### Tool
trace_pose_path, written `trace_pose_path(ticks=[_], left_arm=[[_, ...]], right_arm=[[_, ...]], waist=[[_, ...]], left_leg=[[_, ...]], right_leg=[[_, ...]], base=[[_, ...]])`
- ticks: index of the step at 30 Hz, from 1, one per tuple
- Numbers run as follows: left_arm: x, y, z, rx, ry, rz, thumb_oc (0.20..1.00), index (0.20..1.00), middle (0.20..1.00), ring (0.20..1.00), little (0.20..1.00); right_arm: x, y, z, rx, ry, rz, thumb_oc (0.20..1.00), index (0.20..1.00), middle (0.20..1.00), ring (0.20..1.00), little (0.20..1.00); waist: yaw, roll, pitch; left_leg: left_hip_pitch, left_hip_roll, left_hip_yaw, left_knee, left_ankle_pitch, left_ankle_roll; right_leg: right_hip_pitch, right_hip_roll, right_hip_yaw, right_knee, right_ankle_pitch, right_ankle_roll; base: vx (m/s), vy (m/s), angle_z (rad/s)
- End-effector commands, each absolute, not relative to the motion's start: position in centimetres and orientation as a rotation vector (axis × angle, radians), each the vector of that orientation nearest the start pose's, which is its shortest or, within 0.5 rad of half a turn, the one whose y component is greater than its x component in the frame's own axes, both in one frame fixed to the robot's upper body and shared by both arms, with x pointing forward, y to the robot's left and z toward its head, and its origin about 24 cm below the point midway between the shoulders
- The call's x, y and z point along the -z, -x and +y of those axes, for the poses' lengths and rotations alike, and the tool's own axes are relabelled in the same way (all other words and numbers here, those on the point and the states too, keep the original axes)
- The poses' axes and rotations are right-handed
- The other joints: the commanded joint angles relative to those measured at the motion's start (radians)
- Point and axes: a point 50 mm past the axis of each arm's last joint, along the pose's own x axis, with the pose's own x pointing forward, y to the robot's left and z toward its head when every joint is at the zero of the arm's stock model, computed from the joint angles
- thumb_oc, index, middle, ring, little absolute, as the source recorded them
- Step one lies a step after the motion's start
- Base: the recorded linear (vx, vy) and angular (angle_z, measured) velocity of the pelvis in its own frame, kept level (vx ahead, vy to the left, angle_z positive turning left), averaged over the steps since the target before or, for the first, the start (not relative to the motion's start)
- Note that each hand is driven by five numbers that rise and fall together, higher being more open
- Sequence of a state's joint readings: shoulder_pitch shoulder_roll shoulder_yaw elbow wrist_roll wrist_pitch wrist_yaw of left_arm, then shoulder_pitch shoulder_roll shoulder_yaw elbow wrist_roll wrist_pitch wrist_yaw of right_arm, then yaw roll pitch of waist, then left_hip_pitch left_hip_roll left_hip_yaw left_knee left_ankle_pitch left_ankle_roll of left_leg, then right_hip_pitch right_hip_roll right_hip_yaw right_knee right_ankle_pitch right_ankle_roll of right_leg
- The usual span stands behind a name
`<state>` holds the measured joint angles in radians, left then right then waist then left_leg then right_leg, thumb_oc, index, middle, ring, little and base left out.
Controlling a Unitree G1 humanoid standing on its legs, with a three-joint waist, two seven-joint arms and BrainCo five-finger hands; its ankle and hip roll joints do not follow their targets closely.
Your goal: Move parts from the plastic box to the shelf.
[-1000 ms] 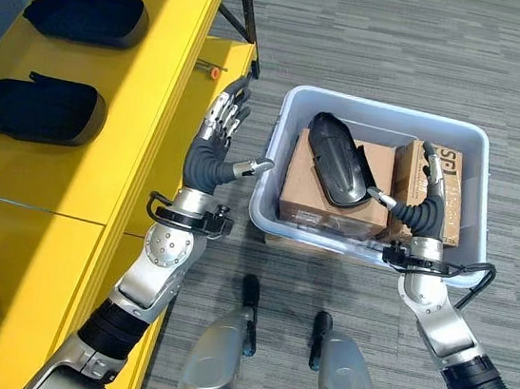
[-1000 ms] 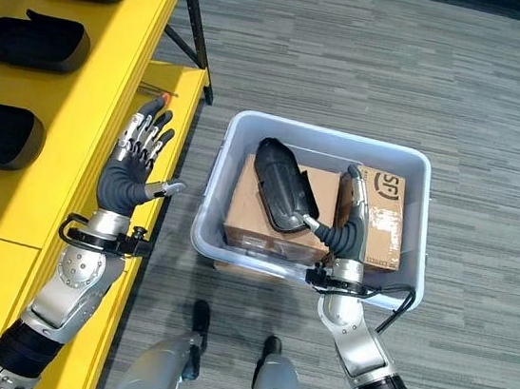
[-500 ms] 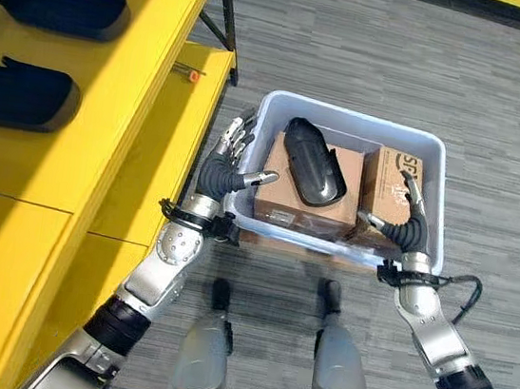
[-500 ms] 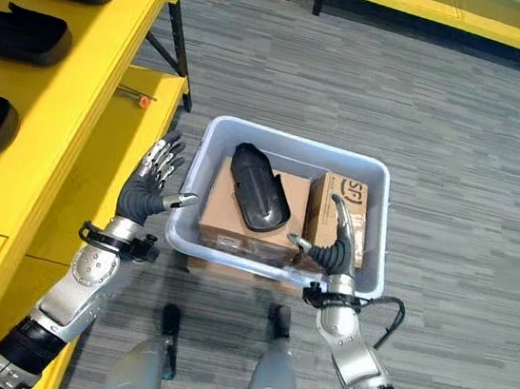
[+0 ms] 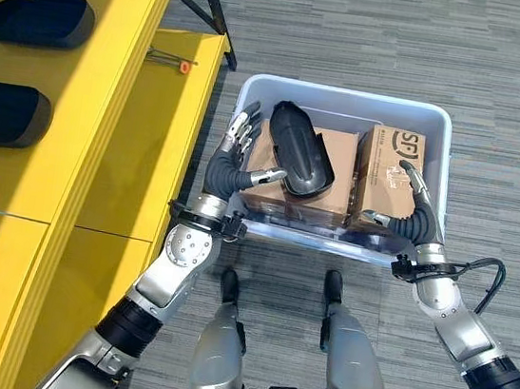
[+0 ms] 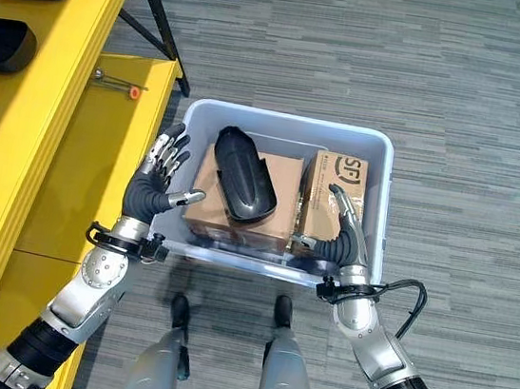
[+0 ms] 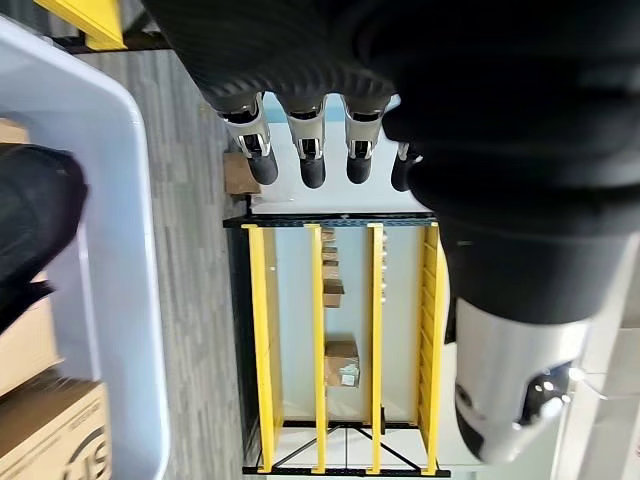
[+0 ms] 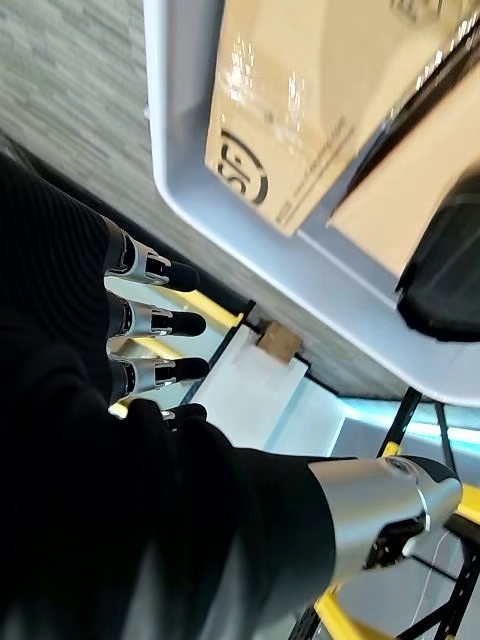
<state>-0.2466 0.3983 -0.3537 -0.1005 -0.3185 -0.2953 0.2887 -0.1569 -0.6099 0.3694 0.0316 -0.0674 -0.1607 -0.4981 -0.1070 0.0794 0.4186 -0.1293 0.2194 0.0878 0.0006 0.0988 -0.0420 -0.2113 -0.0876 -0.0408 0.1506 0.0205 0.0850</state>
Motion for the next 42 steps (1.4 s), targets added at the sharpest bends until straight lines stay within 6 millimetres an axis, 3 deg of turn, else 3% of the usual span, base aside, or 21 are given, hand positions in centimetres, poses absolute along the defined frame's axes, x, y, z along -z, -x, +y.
trace_pose_path(ticks=[1, 6, 10, 15, 23, 30, 35, 40, 42], left_arm=[[-17.0, -27.4, 13.4, 0.085, 0.021, -0.661, 1.0, 1.0, 1.0, 1.0, 1.0], [-18.0, -29.4, 13.0, -0.046, 0.074, -0.6, 1.0, 1.0, 1.0, 1.0, 1.0], [-17.2, -33.1, 11.0, -0.145, 0.167, -0.355, 1.0, 1.0, 1.0, 1.0, 1.0], [-17.9, -34.4, 9.0, -0.218, 0.245, -0.301, 1.0, 1.0, 1.0, 1.0, 1.0], [-18.1, -33.8, 9.0, -0.442, 0.264, -0.366, 1.0, 1.0, 1.0, 1.0, 1.0], [-23.0, -30.1, 13.7, -0.866, 0.08, -0.901, 1.0, 1.0, 1.0, 1.0, 1.0], [-24.3, -28.7, 14.7, -1.001, 0.107, -1.073, 1.0, 1.0, 1.0, 1.0, 1.0], [-24.3, -28.6, 15.4, -1.032, 0.1, -1.043, 1.0, 1.0, 1.0, 1.0, 1.0], [-23.4, -30.1, 15.4, -0.938, 0.001, -0.908, 1.0, 1.0, 1.0, 1.0, 1.0]], right_arm=[[-14.6, -26.2, -16.6, 0.107, 0.515, -0.712, 1.0, 1.0, 1.0, 1.0, 1.0], [-18.1, -26.4, -16.7, 0.122, 0.518, -0.842, 1.0, 1.0, 1.0, 1.0, 1.0], [-21.6, -27.8, -16.3, 0.161, 0.552, -0.924, 1.0, 1.0, 1.0, 1.0, 1.0], [-23.9, -28.4, -16.0, 0.222, 0.543, -0.974, 1.0, 1.0, 1.0, 1.0, 1.0], [-23.5, -28.0, -16.5, 0.263, 0.524, -0.965, 1.0, 1.0, 1.0, 1.0, 1.0], [-21.8, -27.0, -16.9, 0.336, 0.5, -0.934, 1.0, 1.0, 1.0, 1.0, 1.0], [-21.4, -27.1, -16.5, 0.342, 0.479, -0.912, 1.0, 1.0, 1.0, 1.0, 1.0], [-20.9, -27.2, -16.0, 0.339, 0.476, -0.895, 1.0, 1.0, 1.0, 1.0, 1.0], [-20.7, -27.2, -15.7, 0.334, 0.476, -0.883, 1.0, 1.0, 1.0, 1.0, 1.0]], waist=[[-0.021, -0.079, -0.03], [-0.057, -0.079, -0.011], [-0.107, -0.085, 0.042], [-0.153, -0.106, 0.097], [-0.166, -0.133, 0.101], [-0.129, -0.147, 0.101], [-0.114, -0.15, 0.101], [-0.103, -0.157, 0.101], [-0.097, -0.168, 0.101]], left_leg=[[0.026, -0.044, 0.028, 0.06, -0.088, -0.028], [-0.007, -0.033, 0.035, 0.08, -0.085, -0.035], [-0.078, -0.008, 0.055, 0.125, -0.077, -0.047], [-0.137, 0.021, 0.076, 0.14, -0.06, -0.062], [-0.192, 0.046, 0.074, 0.146, -0.03, -0.076], [-0.263, 0.055, 0.031, 0.151, -0.013, -0.081], [-0.3, 0.054, 0.012, 0.165, -0.02, -0.083], [-0.326, 0.053, 0.002, 0.166, -0.026, -0.086], [-0.342, 0.058, 0.004, 0.169, -0.023, -0.085]], right_leg=[[0.013, -0.024, -0.027, 0.049, -0.072, -0.005], [-0.041, -0.007, -0.001, 0.087, -0.085, -0.014], [-0.141, 0.028, 0.026, 0.159, -0.1, -0.034], [-0.238, 0.06, 0.04, 0.224, -0.118, -0.05], [-0.307, 0.075, 0.038, 0.267, -0.133, -0.057], [-0.355, 0.084, 0.023, 0.291, -0.142, -0.068], [-0.371, 0.086, 0.016, 0.301, -0.15, -0.071], [-0.385, 0.088, 0.011, 0.305, -0.154, -0.068], [-0.4, 0.089, 0.005, 0.319, -0.157, -0.069]], base=[[0.0, -0.033, -0.01], [-0.02, -0.031, -0.06], [-0.09, -0.112, -0.17], [-0.09, -0.082, -0.31], [-0.02, -0.085, -0.06], [-0.03, -0.134, 0.16], [-0.01, -0.066, 0.12], [0.0, -0.033, 0.04], [-0.01, -0.055, 0.05]])
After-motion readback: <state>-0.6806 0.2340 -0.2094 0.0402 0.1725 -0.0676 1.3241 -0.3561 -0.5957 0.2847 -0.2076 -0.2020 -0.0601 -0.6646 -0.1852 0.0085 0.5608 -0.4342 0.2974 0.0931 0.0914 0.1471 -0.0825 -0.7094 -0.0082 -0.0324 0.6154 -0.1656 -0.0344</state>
